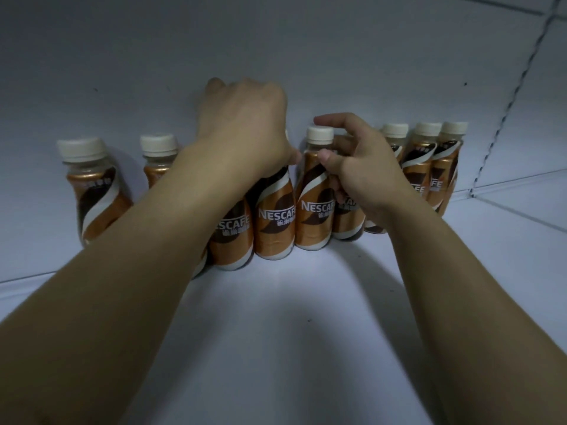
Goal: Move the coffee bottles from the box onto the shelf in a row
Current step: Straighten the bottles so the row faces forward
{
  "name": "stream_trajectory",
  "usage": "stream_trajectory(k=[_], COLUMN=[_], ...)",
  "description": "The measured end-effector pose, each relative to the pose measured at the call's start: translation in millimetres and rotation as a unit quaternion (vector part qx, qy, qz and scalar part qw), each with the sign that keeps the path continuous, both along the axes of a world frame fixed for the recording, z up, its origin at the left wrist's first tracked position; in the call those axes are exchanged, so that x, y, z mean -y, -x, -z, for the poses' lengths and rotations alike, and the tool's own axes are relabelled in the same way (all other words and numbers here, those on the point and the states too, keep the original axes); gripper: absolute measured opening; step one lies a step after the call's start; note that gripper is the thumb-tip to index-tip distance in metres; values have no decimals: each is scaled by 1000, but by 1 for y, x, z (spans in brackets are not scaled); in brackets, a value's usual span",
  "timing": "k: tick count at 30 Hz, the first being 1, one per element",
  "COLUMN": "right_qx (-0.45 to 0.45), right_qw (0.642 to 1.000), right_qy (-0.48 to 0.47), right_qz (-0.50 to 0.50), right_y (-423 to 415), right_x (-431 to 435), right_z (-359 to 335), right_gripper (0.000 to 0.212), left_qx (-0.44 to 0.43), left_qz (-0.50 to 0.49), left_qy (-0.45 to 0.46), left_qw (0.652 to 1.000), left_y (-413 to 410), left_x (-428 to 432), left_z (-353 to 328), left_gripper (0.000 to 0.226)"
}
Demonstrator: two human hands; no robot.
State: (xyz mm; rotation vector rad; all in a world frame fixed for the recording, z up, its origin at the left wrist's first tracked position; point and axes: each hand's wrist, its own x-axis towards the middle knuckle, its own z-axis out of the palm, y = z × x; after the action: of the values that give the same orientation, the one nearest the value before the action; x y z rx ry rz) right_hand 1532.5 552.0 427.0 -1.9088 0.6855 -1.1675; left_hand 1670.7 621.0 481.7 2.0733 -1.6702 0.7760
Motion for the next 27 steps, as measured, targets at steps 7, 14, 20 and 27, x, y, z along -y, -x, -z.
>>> stream_trajectory(k=[7, 14, 20, 27], right_qx=[-54, -100, -83, -30], right_qw=[994, 963, 964, 988], right_qy=[77, 184, 166, 93], right_qz=[46, 172, 189, 121], right_y=[0, 0, -7, -4], right_x=[-4, -5, -5, -6], right_z=[-2, -5, 0, 2], right_gripper=[52, 61, 48, 45], left_qx=[-5, 2, 30, 23], left_qz=[-8, 3, -3, -13], left_qy=[-9, -41, -67, -45], left_qw=[1000, 999, 997, 999], left_y=[0, -2, -2, 2], left_x=[2, -4, -11, -12], left_z=[0, -1, -1, 0], left_gripper=[53, 61, 54, 45])
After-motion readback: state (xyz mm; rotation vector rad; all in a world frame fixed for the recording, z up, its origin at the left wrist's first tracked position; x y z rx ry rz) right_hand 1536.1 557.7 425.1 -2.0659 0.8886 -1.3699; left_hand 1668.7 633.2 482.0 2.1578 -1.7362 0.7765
